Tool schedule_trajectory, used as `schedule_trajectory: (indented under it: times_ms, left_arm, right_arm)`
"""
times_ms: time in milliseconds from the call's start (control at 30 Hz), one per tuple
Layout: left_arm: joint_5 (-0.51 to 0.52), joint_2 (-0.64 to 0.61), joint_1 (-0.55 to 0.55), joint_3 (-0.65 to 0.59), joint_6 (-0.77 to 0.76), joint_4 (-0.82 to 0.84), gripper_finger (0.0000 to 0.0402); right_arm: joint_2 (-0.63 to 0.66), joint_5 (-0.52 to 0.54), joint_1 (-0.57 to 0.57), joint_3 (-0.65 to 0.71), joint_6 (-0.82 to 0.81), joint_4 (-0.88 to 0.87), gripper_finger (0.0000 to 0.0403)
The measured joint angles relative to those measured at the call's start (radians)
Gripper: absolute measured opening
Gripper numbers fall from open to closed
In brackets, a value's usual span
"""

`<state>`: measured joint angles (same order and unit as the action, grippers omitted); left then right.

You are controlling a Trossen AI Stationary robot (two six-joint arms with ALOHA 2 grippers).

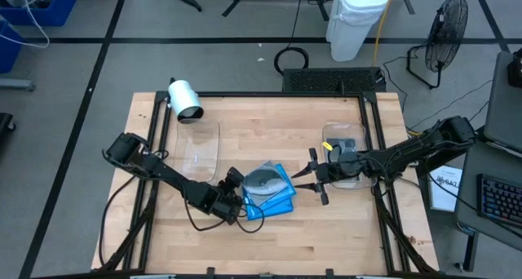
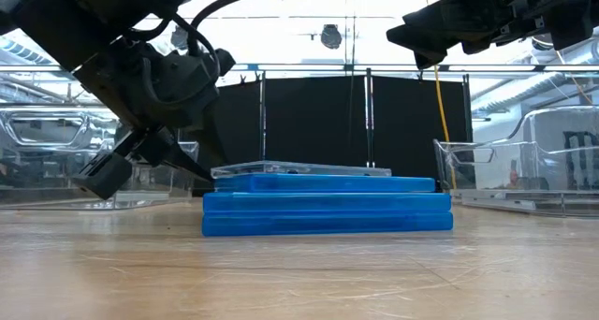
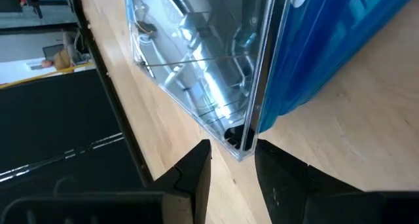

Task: Pick & place jewel cases by type
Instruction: Put the black CD case into the right transparent bin

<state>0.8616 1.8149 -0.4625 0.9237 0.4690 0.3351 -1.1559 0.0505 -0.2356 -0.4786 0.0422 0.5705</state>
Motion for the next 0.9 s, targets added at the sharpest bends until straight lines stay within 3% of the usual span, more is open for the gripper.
schedule_trajectory:
  times_ms: [700,800,900]
  left_arm:
    - [-0.062,0.000,0.040,0.000,-0.060,-0.005,0.0119]
    - [-0.060,0.000,0.045,0.000,-0.054,-0.004,0.0099]
    - [-0.056,0.000,0.044,0.000,-0.053,-0.005,0.0045]
  right_arm:
    - [0.000,0.000,0.001,0.000,0.000,0.000,0.0130]
    - [0.000,0.000,0.001,0.000,0.000,0.000,0.0130]
    - [0.000,0.000,0.001,0.000,0.000,0.000,0.0130]
